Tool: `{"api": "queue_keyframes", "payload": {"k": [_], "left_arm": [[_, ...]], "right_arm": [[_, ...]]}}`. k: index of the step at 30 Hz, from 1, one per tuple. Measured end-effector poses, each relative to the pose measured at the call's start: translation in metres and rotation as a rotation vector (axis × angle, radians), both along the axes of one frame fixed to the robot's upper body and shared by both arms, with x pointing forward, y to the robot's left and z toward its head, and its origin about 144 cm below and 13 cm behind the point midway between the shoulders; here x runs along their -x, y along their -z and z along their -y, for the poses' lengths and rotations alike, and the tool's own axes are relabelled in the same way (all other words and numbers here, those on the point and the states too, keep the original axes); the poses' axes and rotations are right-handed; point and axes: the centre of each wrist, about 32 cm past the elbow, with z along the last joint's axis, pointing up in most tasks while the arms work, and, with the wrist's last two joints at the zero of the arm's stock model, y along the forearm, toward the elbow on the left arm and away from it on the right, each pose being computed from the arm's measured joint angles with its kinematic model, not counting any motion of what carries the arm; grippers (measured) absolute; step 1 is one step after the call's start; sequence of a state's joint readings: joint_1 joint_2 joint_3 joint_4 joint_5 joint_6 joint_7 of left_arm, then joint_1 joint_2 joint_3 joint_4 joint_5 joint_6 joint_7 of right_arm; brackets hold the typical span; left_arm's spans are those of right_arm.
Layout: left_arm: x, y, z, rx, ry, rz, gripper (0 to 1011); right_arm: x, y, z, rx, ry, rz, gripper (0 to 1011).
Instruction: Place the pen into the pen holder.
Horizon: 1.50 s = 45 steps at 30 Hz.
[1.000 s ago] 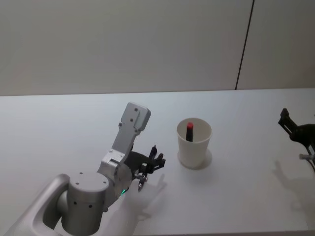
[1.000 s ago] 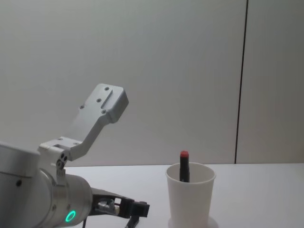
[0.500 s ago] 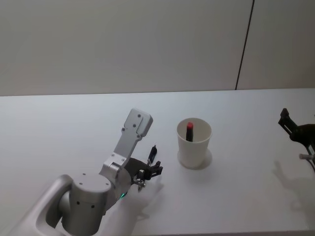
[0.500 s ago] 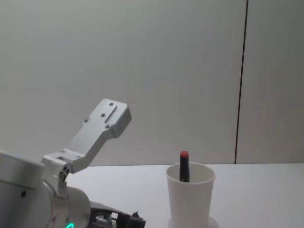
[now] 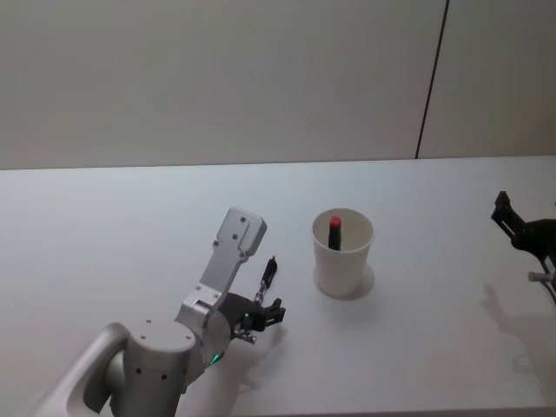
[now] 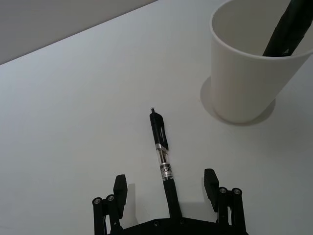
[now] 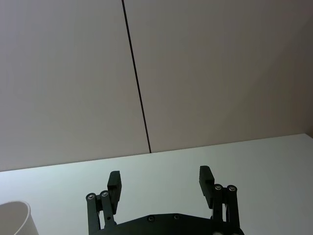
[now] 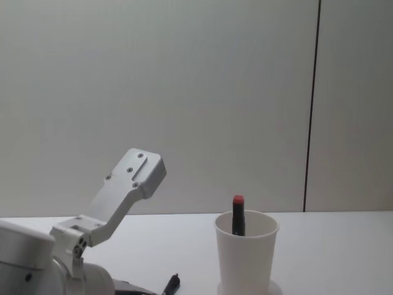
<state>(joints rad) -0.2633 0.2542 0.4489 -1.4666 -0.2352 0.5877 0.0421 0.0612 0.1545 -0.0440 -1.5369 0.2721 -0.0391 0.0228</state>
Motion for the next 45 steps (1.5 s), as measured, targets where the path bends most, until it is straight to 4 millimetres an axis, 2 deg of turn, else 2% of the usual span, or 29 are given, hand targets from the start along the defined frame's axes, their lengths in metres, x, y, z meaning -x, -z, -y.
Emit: {"api": "queue_keyframes", "payload": {"k": [9,12,15,17,19,28,29,30,33,35,37,45], "left_arm": [[0.000,0.008,-0.001,0.006,-0.003,-0.013,1003],[-0.001,0.009,-0.001,0.007,-0.004,-0.015,964],[-0.001,0.011,-0.002,0.008,-0.003,-0.018,896],[-0.002,0.012,-0.002,0.008,-0.003,-0.021,810],[-0.002,0.014,-0.002,0.008,-0.003,-0.025,794],[-0.006,0.018,-0.003,0.009,-0.005,-0.043,499],[-0.006,0.019,-0.003,0.009,-0.005,-0.045,499],[-0.006,0.019,-0.003,0.010,-0.004,-0.048,438],[-0.007,0.020,-0.004,0.009,-0.004,-0.051,332],[-0.007,0.021,-0.004,0.009,-0.004,-0.053,298],[-0.008,0.022,-0.004,0.008,-0.004,-0.055,203],[-0.008,0.024,-0.005,0.004,-0.005,-0.059,131]], "right_arm": [[0.000,0.000,0.000,0.000,0.000,0.000,1002],[0.000,0.000,0.000,0.000,0.000,0.000,1002],[0.000,0.000,0.000,0.000,0.000,0.000,1002],[0.000,0.000,0.000,0.000,0.000,0.000,1002],[0.000,0.000,0.000,0.000,0.000,0.000,1002],[0.000,0.000,0.000,0.000,0.000,0.000,1002],[0.000,0.000,0.000,0.000,0.000,0.000,1002],[0.000,0.000,0.000,0.000,0.000,0.000,1002],[0.000,0.000,0.000,0.000,0.000,0.000,1002],[0.000,0.000,0.000,0.000,0.000,0.000,1002],[0.000,0.000,0.000,0.000,0.000,0.000,1002],[0.000,0.000,0.000,0.000,0.000,0.000,1002]]}}
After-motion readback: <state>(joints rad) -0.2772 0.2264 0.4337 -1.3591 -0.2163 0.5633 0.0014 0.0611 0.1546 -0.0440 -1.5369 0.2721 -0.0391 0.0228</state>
